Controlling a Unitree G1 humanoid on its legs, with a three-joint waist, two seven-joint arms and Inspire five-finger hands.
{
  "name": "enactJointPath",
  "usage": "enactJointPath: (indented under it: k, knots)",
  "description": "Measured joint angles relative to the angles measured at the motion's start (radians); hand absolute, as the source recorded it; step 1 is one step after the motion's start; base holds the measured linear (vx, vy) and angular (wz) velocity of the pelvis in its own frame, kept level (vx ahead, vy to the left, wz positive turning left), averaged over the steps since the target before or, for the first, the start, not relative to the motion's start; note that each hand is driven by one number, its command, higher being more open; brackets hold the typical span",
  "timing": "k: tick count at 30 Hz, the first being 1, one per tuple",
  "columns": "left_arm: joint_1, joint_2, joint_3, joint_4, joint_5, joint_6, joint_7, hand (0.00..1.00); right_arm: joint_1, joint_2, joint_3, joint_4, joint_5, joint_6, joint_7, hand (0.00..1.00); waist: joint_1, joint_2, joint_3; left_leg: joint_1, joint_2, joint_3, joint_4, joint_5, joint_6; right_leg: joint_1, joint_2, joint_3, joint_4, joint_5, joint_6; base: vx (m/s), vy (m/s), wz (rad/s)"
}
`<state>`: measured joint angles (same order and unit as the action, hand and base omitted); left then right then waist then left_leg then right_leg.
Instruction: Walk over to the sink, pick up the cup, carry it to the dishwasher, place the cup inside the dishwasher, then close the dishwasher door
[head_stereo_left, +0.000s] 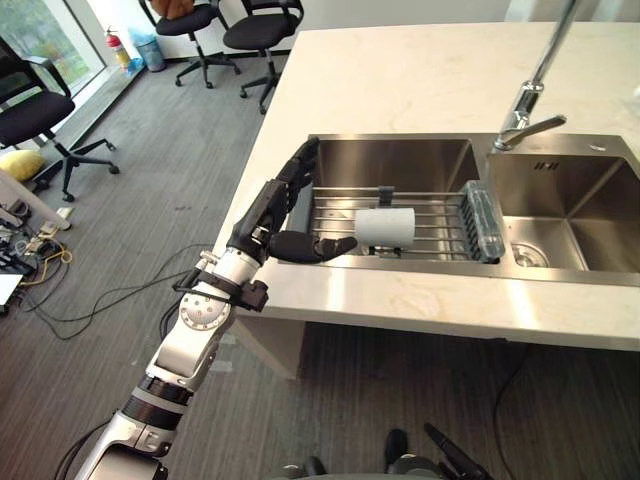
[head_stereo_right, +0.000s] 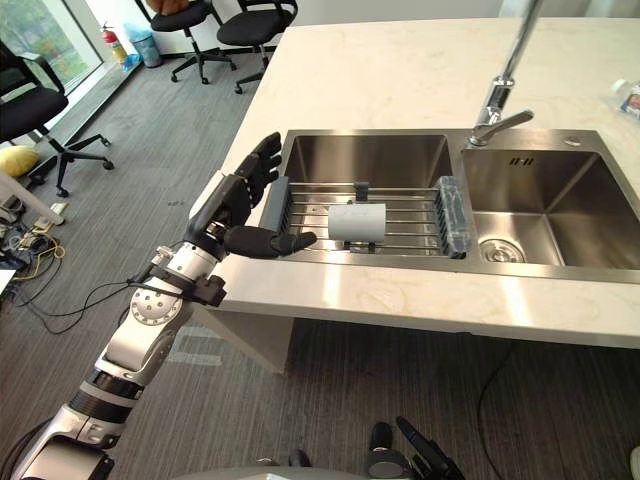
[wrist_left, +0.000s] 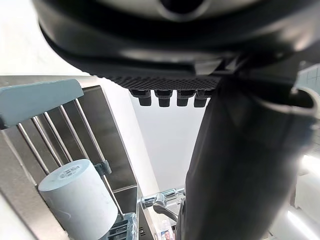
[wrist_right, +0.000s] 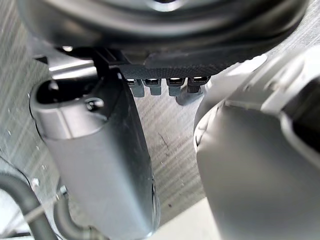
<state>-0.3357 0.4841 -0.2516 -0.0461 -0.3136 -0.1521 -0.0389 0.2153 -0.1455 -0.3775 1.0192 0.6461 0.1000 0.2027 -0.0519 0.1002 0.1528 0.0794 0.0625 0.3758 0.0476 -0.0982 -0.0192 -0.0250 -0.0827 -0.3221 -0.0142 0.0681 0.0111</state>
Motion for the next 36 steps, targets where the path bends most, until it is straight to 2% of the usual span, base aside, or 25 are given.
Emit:
enactJointPath:
  k: [1,2,4,6,7,8,10,11,12,13,14,15,17,19,20,21,22,23,24,25,27,28,29,31,36]
  knots:
    - [-0.026,0.009,0.000,-0.004,0.017,0.015,0.018,1.00,0.006,0.002,0.000,-0.006,0.000,0.003,-0.011,1.00,-0.003,-0.010,0.005,0.001,0.002,0.016,0.005,-0.005,0.002,-0.054,-0.018,0.013,0.122,-0.060,-0.001,-0.03,-0.006,-0.37]
    - [-0.055,0.021,0.000,-0.014,0.036,0.026,0.035,1.00,0.014,0.009,0.000,-0.015,0.000,0.007,-0.015,1.00,-0.004,-0.036,0.020,0.009,-0.006,0.028,0.016,-0.015,0.002,-0.125,-0.055,-0.001,0.286,-0.121,-0.004,-0.04,-0.016,-0.37]
    - [-0.076,0.030,0.000,-0.034,0.042,0.039,0.065,1.00,0.024,0.010,-0.002,-0.024,0.001,0.010,-0.020,1.00,-0.015,-0.064,0.039,0.016,-0.008,0.041,0.058,-0.039,0.003,-0.201,-0.113,-0.040,0.488,-0.150,-0.002,-0.03,-0.028,-0.23]
    - [-0.088,0.030,0.000,-0.037,0.039,0.041,0.076,1.00,0.045,0.012,-0.009,-0.031,0.001,0.013,-0.023,1.00,-0.026,-0.072,0.043,0.030,0.001,0.041,0.082,-0.053,0.004,-0.207,-0.134,-0.076,0.545,-0.150,-0.002,0.01,-0.030,-0.02]
    - [-0.096,0.031,0.000,-0.036,0.039,0.041,0.092,1.00,0.053,0.015,-0.011,-0.032,0.000,0.016,-0.019,1.00,-0.025,-0.075,0.044,0.035,0.011,0.039,0.076,-0.053,0.005,-0.209,-0.147,-0.083,0.570,-0.184,-0.025,0.04,-0.054,0.04]
    - [-0.098,0.039,0.000,-0.036,0.039,0.039,0.121,1.00,0.066,0.017,-0.030,-0.031,0.001,0.023,-0.011,1.00,-0.021,-0.077,0.044,0.041,0.015,0.037,0.076,-0.052,0.004,-0.209,-0.183,-0.087,0.598,-0.220,-0.023,0.03,-0.053,0.07]
    - [-0.113,0.065,0.001,-0.016,0.037,0.028,0.162,1.00,0.069,0.021,-0.061,-0.031,-0.002,0.031,-0.009,1.00,-0.018,-0.078,0.044,0.033,0.040,0.021,0.078,-0.045,-0.015,-0.201,-0.217,-0.049,0.566,-0.221,-0.016,0.05,-0.106,0.14]
    - [-0.124,0.072,0.001,0.000,0.037,0.021,0.171,1.00,0.069,0.024,-0.068,-0.030,-0.003,0.034,-0.008,1.00,-0.018,-0.079,0.045,0.031,0.052,0.010,0.079,-0.039,-0.026,-0.190,-0.220,-0.034,0.543,-0.216,-0.008,0.10,-0.266,0.41]
    - [-0.157,0.083,0.000,0.049,0.031,0.002,0.185,1.00,0.070,0.035,-0.076,-0.030,-0.014,0.041,-0.003,1.00,-0.020,-0.093,0.041,0.021,0.075,-0.017,0.081,-0.027,-0.048,-0.154,-0.221,-0.016,0.472,-0.189,0.013,0.11,-0.371,0.48]
    - [-0.192,0.098,0.007,0.088,0.011,-0.012,0.200,1.00,0.070,0.055,-0.076,-0.024,-0.035,0.044,0.009,1.00,-0.015,-0.134,0.035,0.015,0.085,-0.033,0.083,-0.019,-0.078,-0.115,-0.229,-0.007,0.401,-0.125,0.042,0.09,-0.374,0.46]
    - [-0.200,0.105,0.019,0.100,0.005,-0.019,0.209,1.00,0.066,0.066,-0.075,-0.017,-0.049,0.045,0.014,1.00,-0.013,-0.154,0.026,0.007,0.093,-0.039,0.084,-0.015,-0.093,-0.104,-0.222,-0.008,0.374,-0.145,0.117,0.09,-0.440,0.21]
    - [-0.200,0.091,0.065,0.112,-0.017,-0.033,0.231,1.00,0.038,0.066,-0.072,-0.009,-0.075,0.044,0.032,1.00,-0.011,-0.142,0.031,-0.006,0.152,-0.048,0.090,-0.001,-0.129,-0.088,-0.167,-0.036,0.346,-0.166,0.109,0.06,-0.355,0.07]
    - [-0.199,0.075,0.089,0.132,-0.042,-0.045,0.231,1.00,0.016,0.056,-0.047,-0.016,-0.083,0.046,0.039,1.00,-0.013,-0.132,0.034,-0.008,0.207,-0.049,0.106,0.010,-0.146,-0.091,-0.118,-0.049,0.371,-0.200,0.071,0.07,-0.438,-0.02]
    - [-0.193,0.042,0.090,0.138,-0.050,-0.047,0.231,1.00,0.010,0.036,-0.021,-0.042,-0.079,0.053,0.034,1.00,-0.016,-0.129,0.036,-0.033,0.241,-0.043,0.179,0.011,-0.145,-0.089,-0.102,-0.057,0.404,-0.242,0.052,0.04,-0.334,0.05]
    - [-0.184,0.021,0.090,0.138,-0.049,-0.052,0.228,1.00,0.011,0.020,-0.008,-0.054,-0.077,0.060,0.025,1.00,-0.019,-0.125,0.039,-0.066,0.261,-0.031,0.265,0.014,-0.128,-0.075,-0.098,-0.063,0.399,-0.249,0.046,0.03,-0.202,0.09]
    - [-0.172,0.002,0.090,0.138,-0.050,-0.053,0.223,1.00,0.010,0.005,-0.006,-0.059,-0.076,0.069,0.018,1.00,-0.018,-0.121,0.042,-0.107,0.282,-0.020,0.369,0.020,-0.095,-0.052,-0.092,-0.064,0.379,-0.248,0.042,0.04,-0.213,0.00]
    - [-0.150,-0.013,0.090,0.138,-0.050,-0.065,0.209,1.00,0.012,-0.015,-0.006,-0.059,-0.065,0.079,0.005,1.00,-0.017,-0.117,0.043,-0.148,0.276,-0.021,0.445,-0.030,-0.091,-0.022,-0.093,-0.061,0.351,-0.241,0.036,0.06,-0.146,-0.11]
    - [-0.133,-0.019,0.088,0.130,-0.046,-0.075,0.194,1.00,0.017,-0.032,-0.007,-0.056,-0.048,0.087,-0.005,1.00,-0.018,-0.110,0.039,-0.160,0.240,-0.009,0.429,-0.051,-0.079,-0.002,-0.094,-0.061,0.324,-0.232,0.036,0.07,-0.104,-0.13]
    - [-0.129,-0.018,0.088,0.125,-0.040,-0.077,0.186,1.00,0.021,-0.037,-0.008,-0.057,-0.045,0.091,-0.008,1.00,-0.019,-0.109,0.039,-0.162,0.220,-0.001,0.395,-0.046,-0.066,0.005,-0.094,-0.061,0.317,-0.230,0.037,0.10,-0.031,-0.09]
    - [-0.127,-0.021,0.088,0.115,-0.035,-0.081,0.170,1.00,0.034,-0.048,-0.009,-0.058,-0.038,0.097,-0.010,1.00,-0.020,-0.082,0.025,-0.163,0.181,0.003,0.302,0.006,-0.026,0.009,-0.081,-0.063,0.308,-0.229,0.039,0.12,0.011,-0.03]
    - [-0.127,-0.018,0.089,0.098,-0.028,-0.092,0.148,1.00,0.043,-0.045,-0.013,-0.055,-0.032,0.096,-0.011,1.00,-0.019,-0.077,0.016,-0.124,0.151,0.023,0.190,0.022,-0.059,0.004,-0.079,-0.063,0.300,-0.226,0.048,0.13,0.028,0.01]
    - [-0.127,-0.018,0.088,0.086,-0.025,-0.092,0.134,1.00,0.044,-0.034,-0.014,-0.050,-0.020,0.097,-0.008,1.00,-0.018,-0.077,0.016,-0.106,0.124,0.030,0.116,0.055,-0.063,-0.003,-0.088,-0.063,0.283,-0.217,0.058,0.11,0.043,0.08]
    - [-0.127,-0.014,0.087,0.085,-0.021,-0.089,0.112,1.00,0.045,-0.023,-0.019,-0.049,-0.016,0.098,0.002,1.00,-0.020,-0.074,0.017,-0.091,0.101,0.030,0.054,0.085,-0.056,-0.004,-0.098,-0.068,0.265,-0.207,0.067,0.09,0.060,0.12]
    - [-0.127,-0.005,0.074,0.086,-0.017,-0.078,0.076,1.00,0.051,0.001,-0.021,-0.050,-0.016,0.105,0.020,1.00,-0.024,-0.071,0.016,-0.077,0.081,0.024,0.013,0.107,-0.047,0.013,-0.105,-0.080,0.234,-0.194,0.077,0.05,0.055,0.17]
    - [-0.127,0.051,-0.010,0.061,0.000,-0.036,-0.004,1.00,0.053,0.021,0.014,-0.056,-0.021,0.101,0.032,1.00,-0.026,-0.057,0.007,-0.066,0.059,-0.004,-0.010,0.115,-0.038,0.063,-0.102,-0.106,0.143,-0.154,0.093,0.03,0.039,0.13]
